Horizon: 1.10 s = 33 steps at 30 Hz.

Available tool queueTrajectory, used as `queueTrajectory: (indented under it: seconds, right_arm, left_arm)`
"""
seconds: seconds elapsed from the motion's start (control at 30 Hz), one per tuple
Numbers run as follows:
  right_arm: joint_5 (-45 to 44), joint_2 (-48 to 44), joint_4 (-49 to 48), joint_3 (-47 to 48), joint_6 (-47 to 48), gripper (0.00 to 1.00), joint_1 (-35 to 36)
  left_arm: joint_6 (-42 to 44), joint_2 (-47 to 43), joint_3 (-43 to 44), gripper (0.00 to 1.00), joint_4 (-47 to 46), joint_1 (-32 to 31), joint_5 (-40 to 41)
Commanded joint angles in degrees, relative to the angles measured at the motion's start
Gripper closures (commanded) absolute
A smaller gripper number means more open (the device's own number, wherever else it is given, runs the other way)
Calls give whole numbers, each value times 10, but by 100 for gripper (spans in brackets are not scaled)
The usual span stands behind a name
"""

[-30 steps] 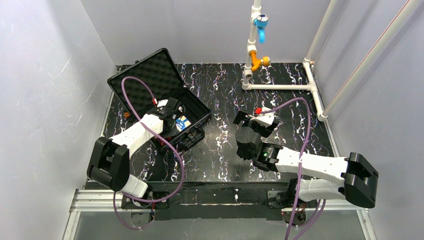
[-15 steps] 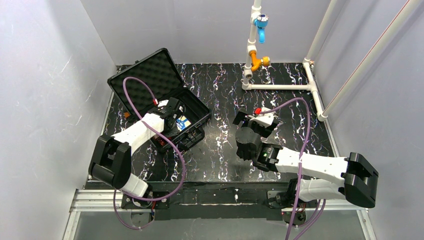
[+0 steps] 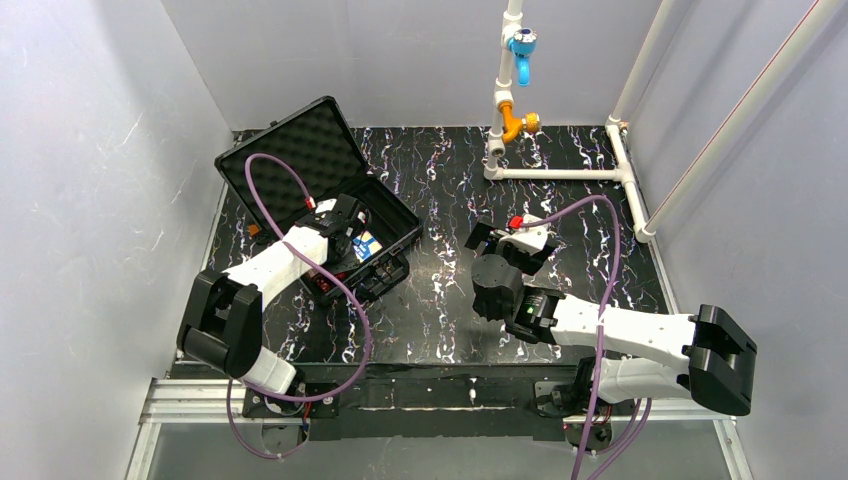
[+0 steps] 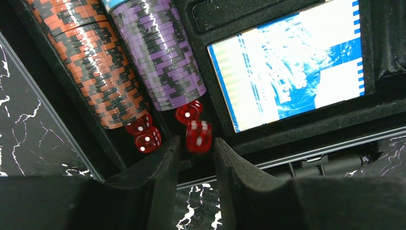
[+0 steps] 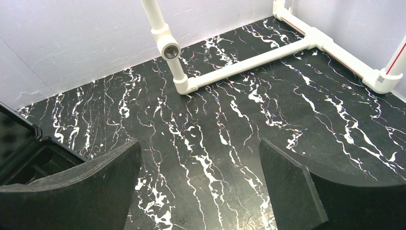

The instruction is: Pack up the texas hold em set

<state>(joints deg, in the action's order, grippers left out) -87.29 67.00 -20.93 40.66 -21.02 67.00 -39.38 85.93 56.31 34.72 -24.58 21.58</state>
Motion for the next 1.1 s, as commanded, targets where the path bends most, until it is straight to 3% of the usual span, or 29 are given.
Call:
queueTrajectory:
  seconds: [0.0,0.17,0.57,0.63,0.73,1.07]
  right_arm:
    - [-50,-9,-27,2,-6,0,4]
    - [-51,-9,-28,0,-6,0,4]
    - [-53,-8,-31,0,-3,0,4]
    - [-52,-8,-31,-1,-3,0,5]
    - [-52,-7,-32,-1,-3,0,5]
    - [-49,-2,-27,4,-2,0,6]
  left_arm:
    - [0,-19,9,64,7,3,10]
    - [3,-33,5,51,8,3,12]
    - [29,-122,1,40,31,3,19]
    - [36,-154,-5,32,35,3,24]
    - [49,-203,-12,3,44,3,32]
    - [87,-316,41,2,179,3,91]
